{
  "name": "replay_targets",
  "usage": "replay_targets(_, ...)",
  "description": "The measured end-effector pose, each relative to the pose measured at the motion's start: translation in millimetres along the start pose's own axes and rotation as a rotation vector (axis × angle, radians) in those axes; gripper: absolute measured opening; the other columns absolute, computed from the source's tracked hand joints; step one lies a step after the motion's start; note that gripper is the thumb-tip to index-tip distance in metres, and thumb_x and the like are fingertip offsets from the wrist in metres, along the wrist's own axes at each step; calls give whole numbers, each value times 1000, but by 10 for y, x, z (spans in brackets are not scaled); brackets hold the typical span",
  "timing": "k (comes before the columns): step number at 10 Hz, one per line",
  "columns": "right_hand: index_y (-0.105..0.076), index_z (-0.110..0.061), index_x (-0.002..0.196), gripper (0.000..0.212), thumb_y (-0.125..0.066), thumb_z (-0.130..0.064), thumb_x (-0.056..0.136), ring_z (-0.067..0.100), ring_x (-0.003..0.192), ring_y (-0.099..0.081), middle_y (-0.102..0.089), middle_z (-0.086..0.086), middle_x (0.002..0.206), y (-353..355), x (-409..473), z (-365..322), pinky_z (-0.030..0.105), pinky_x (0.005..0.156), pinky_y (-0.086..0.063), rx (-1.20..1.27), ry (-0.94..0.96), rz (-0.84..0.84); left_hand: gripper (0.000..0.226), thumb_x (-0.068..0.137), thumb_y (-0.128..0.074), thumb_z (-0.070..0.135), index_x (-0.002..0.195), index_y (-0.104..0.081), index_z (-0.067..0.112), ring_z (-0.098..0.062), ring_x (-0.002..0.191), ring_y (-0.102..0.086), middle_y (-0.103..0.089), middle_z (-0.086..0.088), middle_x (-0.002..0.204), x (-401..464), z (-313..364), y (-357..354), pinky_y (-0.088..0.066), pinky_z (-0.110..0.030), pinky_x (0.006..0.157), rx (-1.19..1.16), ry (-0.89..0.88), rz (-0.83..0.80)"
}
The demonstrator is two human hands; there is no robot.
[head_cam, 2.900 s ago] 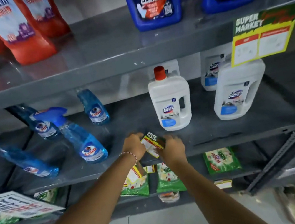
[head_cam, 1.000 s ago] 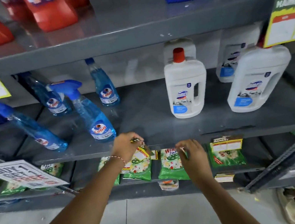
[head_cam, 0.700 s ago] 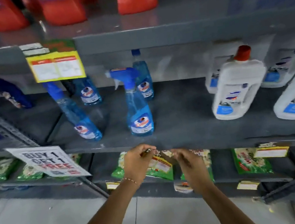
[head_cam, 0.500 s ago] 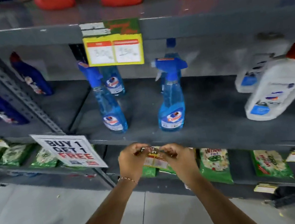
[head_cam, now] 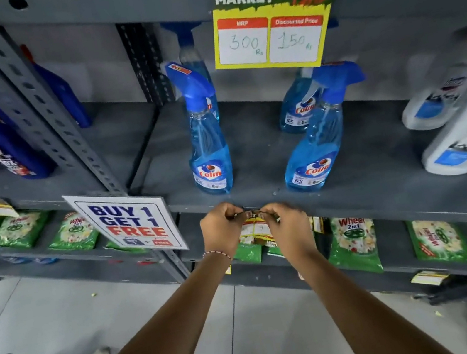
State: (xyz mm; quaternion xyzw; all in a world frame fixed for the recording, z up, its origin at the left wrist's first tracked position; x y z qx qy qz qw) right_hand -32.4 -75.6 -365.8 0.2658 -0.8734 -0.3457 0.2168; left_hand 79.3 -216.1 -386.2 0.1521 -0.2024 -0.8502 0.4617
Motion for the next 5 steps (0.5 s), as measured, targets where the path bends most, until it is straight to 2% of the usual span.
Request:
replay_targets(1, -69, -13, 94, 7, -66, -17, 89, 21, 79, -65, -73, 5, 89, 4, 5, -37, 35, 68, -55, -48, 34, 24, 8, 72, -78, 15, 73, -70, 15, 2, 60, -58, -65, 14, 62, 34, 5, -39, -41, -3, 59, 10, -14, 10)
replay_targets(2, -67, -11, 85, 8, -70, -19, 85, 26, 72, -64, -71, 7, 82, 25, 11, -38, 32, 58, -49, -81, 48, 55, 8, 77, -72, 13, 76, -64, 12, -14, 67, -62, -70, 1, 71, 65, 36, -74, -50, -25, 67, 80, -50, 7)
replay_targets(3, -62, -15, 72, 25, -77, -34, 78, 24, 61, -60, -67, 3, 71, 161, 46, 34, 27, 51, -39, -217, 56, 109, 18, 82, -67, 22, 80, -50, 15, -27, 69, -59, -65, -7, 74, 62, 80, -62, -43, -31, 59, 250, -139, -14)
replay_targets(4, -55, -17, 69, 31, -77, -39, 77, 20, 58, -55, -60, 1, 68, 360, 53, 78, 28, 46, -43, -326, 104, 157, 24, 88, -59, 24, 79, -38, 19, -28, 70, -50, -53, -4, 77, 10, 160, 77, -37, -33, 55, 394, -221, 47)
replay_targets(5, -56, -18, 77, 19, -73, -19, 83, 22, 63, -59, -62, 3, 73, 587, -91, 135, 35, 46, -51, -286, 135, 236, 12, 85, -55, 6, 82, -45, 12, -32, 74, -53, -55, -10, 84, -191, 351, 186, -39, -35, 55, 413, -301, 125)
Point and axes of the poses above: each hand's wrist, its own x-axis towards the middle knuckle, its own y-axis out of the back of the hand, z = x × y, the point moved 10 cm from there along x, towards the middle knuckle
